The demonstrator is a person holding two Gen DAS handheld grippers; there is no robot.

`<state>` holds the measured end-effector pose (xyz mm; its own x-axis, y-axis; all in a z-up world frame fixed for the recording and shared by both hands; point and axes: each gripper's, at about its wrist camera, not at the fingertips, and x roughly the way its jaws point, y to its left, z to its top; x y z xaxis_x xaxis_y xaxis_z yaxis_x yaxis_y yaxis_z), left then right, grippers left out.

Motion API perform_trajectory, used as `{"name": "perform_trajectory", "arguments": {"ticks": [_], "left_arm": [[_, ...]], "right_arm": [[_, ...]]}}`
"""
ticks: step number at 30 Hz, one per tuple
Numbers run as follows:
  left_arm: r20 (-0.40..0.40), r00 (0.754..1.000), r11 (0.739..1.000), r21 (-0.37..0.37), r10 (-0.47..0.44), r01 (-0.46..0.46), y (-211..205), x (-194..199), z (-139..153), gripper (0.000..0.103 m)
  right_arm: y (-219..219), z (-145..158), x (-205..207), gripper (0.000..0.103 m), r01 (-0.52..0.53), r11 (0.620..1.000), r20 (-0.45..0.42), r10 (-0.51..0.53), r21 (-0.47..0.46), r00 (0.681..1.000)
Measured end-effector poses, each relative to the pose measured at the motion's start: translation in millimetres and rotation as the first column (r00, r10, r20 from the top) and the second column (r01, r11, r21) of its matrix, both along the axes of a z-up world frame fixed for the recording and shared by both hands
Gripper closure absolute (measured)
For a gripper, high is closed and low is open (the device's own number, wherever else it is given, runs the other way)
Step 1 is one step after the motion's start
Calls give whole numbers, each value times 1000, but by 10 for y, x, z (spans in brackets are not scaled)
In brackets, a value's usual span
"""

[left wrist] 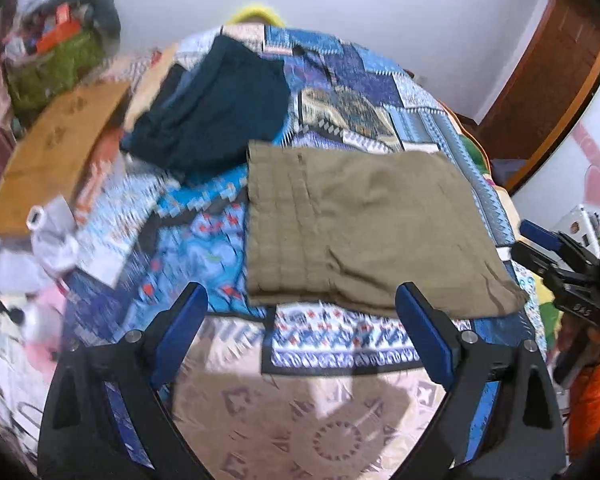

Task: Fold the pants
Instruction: 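Grasp the waistband with the left gripper and lift it up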

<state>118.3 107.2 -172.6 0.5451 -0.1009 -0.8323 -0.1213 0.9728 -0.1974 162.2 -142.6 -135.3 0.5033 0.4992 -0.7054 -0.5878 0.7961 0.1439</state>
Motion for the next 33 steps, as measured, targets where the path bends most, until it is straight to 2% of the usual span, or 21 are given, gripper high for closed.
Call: {"name": "perform_trajectory", "arguments": {"ticks": [6, 10, 12, 16, 21, 23, 25, 28, 30, 33], "left_arm": [[-76, 997, 983, -181, -32, 18, -46, -14, -256, 7], [-74, 996, 974, -225, -57, 39, -110, 26, -296, 7], [-71, 995, 958, -282, -73, 50, -131, 79, -312, 7], [-57, 995, 935, -351, -78, 53, -129, 222, -364, 6], [-42, 998, 913, -407, -47, 26, -59, 385, -424, 2], [-43, 999, 908, -419, 1, -19, -12, 440, -453, 3], [-48, 998, 915, -401, 39, -55, 14, 497, -464, 10], [-57, 993, 946, -304, 100, -112, 6, 547, -457, 32], [-54, 991, 966, -224, 120, -129, -14, 533, -440, 51], [-20, 991, 971, -196, 133, -135, 10, 450, -394, 64]], "right_arm": [[236, -250, 15, 37, -43, 999, -40, 42, -30, 998], [273, -393, -5, 37, -56, 998, -78, 53, -32, 996], [242, -403, 20, 37, -54, 998, -99, 53, -11, 994], [220, -455, 40, 37, -50, 999, -131, 51, 17, 990], [221, -469, 13, 37, -51, 999, -130, 53, 19, 990], [217, -474, 9, 37, -51, 998, -135, 54, 23, 989], [213, -475, 10, 37, -53, 998, -136, 56, 23, 989], [204, -476, 1, 37, -52, 998, -137, 55, 25, 989], [195, -476, 9, 37, -49, 998, -139, 53, 29, 989], [176, -468, 24, 36, -43, 998, -151, 49, 41, 987]]}}
